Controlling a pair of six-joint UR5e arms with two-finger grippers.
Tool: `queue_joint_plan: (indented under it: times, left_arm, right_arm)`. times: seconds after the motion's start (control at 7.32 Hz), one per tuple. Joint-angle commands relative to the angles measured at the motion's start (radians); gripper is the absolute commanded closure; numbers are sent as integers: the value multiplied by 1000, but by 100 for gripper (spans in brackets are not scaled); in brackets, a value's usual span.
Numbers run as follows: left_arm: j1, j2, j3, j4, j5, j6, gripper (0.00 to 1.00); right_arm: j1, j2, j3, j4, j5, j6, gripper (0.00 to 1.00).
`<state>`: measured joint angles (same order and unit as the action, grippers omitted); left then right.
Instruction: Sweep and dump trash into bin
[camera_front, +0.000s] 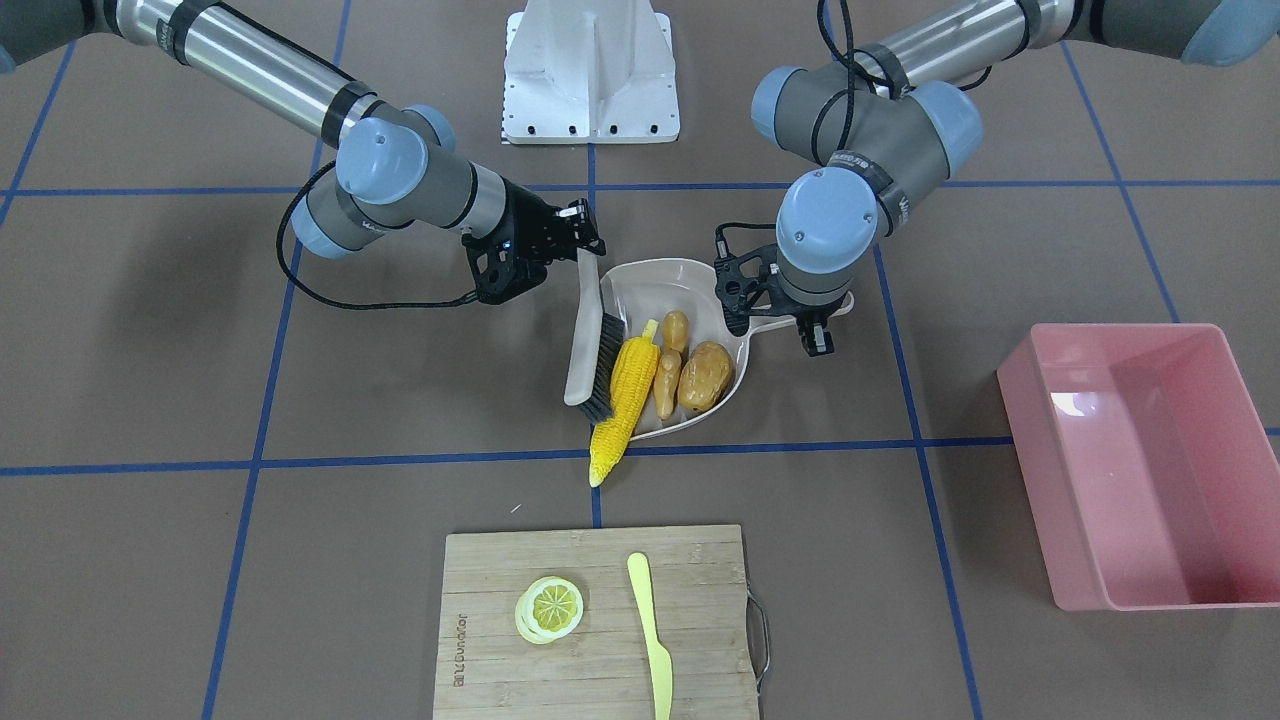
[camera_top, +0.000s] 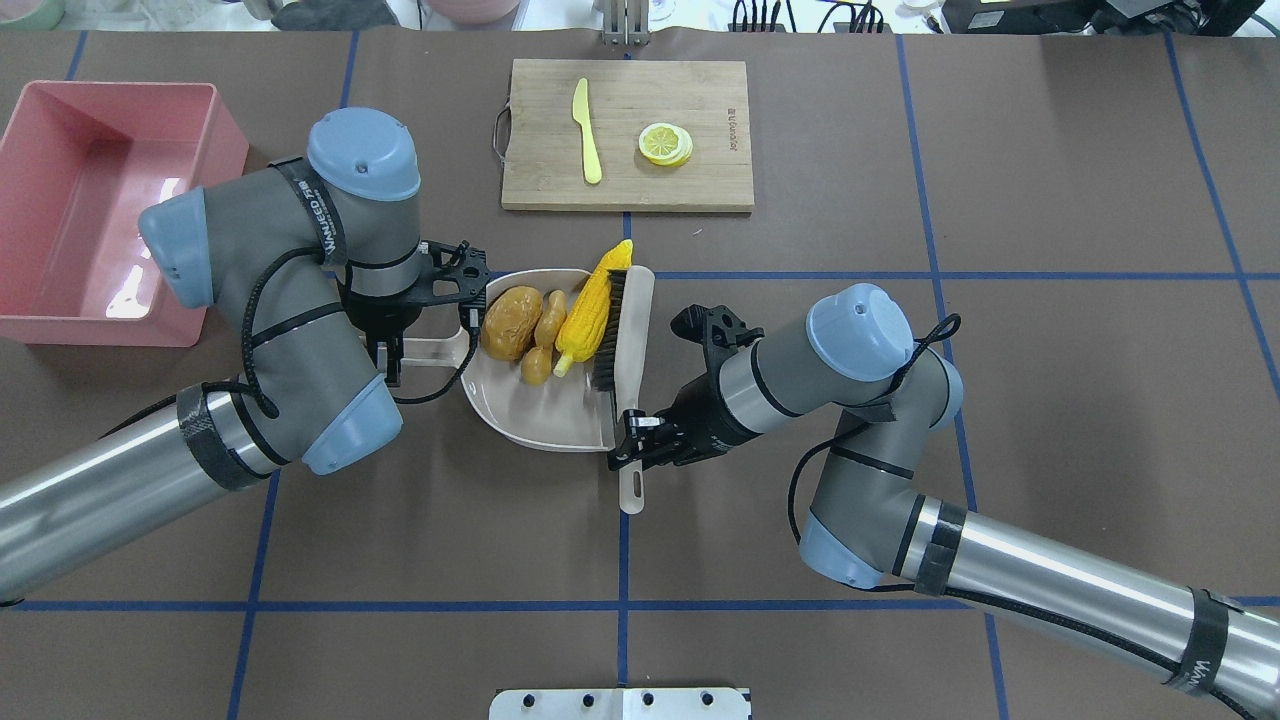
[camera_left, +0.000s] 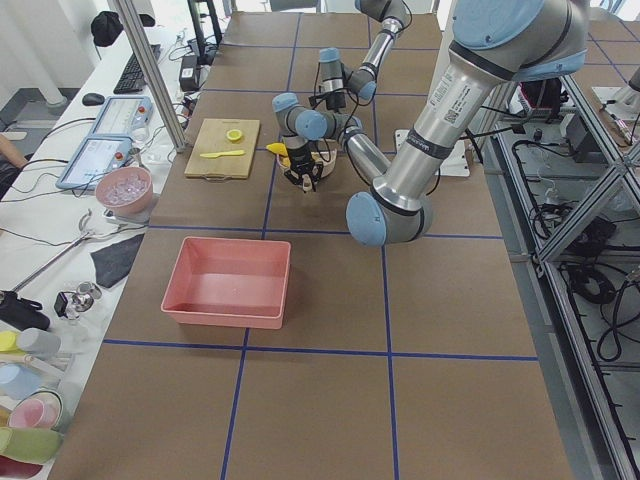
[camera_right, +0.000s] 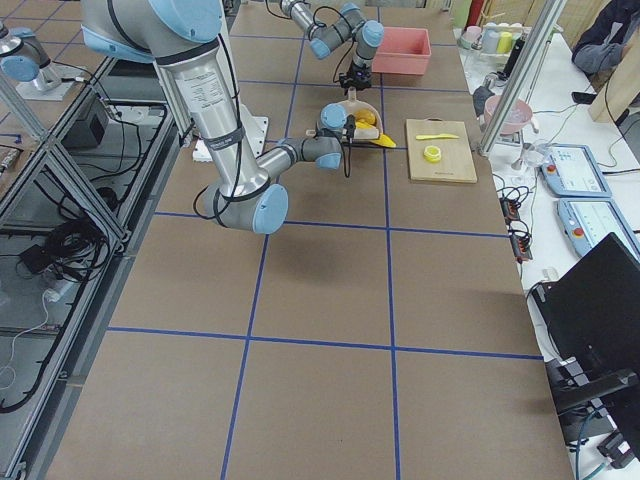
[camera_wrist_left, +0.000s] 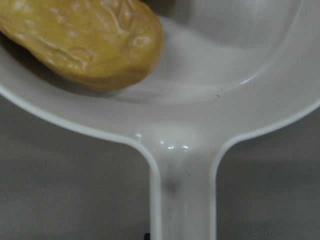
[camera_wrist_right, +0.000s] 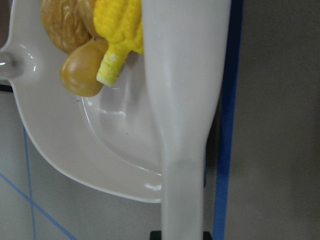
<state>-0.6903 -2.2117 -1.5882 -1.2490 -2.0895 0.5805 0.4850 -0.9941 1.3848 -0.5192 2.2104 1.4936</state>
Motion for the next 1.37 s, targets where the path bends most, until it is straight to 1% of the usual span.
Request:
queue_joint_plan:
  times: [0.0, 0.14, 0.41, 0.55, 0.68, 0.82, 0.96, 1.23]
  left_arm:
    - [0, 3, 1, -3, 11, -4, 100]
    - [0, 3, -1, -6, 19, -5, 100]
    - [0, 6, -1, -15, 20, -7, 100]
    - [-2, 12, 1, -45, 26, -10, 100]
    - [-2, 15, 1, -58, 32, -11, 100]
    - [-2, 15, 1, -59, 32, -22, 100]
    - [0, 18, 1, -91, 35, -37, 100]
    - [0, 26, 1, -96, 39, -39, 100]
  right_arm:
    - [-3, 3, 0, 1, 5, 5, 100]
    - [0, -7, 13, -2, 18, 8, 100]
    - [61, -32, 42, -30, 101, 13, 100]
    - [82, -40, 68, -66, 115, 4, 100]
    - [93, -43, 72, -77, 117, 2, 100]
    - [115, -47, 74, -79, 130, 4, 100]
    - [121, -54, 76, -79, 133, 2, 100]
    - [127, -75, 76, -78, 135, -12, 100]
